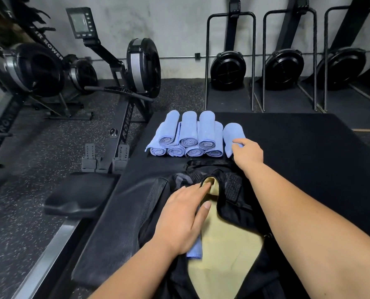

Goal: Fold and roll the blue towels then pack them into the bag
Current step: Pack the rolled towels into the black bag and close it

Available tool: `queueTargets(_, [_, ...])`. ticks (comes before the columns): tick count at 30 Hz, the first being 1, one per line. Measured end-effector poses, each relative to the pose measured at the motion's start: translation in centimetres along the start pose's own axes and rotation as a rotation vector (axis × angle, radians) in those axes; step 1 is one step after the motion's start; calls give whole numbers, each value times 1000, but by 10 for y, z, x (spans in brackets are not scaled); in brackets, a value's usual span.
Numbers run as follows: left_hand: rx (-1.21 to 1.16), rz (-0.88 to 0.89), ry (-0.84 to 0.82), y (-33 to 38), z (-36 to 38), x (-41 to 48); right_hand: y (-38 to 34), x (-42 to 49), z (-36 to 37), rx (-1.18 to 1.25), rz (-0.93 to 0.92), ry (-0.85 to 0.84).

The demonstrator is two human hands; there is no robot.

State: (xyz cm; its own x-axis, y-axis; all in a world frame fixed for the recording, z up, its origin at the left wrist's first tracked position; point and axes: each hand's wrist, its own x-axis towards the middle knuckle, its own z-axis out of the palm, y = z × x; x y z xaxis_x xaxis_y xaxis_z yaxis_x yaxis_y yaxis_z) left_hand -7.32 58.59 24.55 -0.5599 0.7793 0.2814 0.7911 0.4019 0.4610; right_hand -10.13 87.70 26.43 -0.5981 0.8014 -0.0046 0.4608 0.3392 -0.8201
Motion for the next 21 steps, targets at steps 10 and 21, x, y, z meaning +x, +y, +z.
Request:
queueTargets(10, [55,8,-65,-1,-7,3,-5,-77,-66,305,21,4])
queueTargets(21, [110,-90,-180,28,-65,18,-6,-174,-136,594,-87,-132])
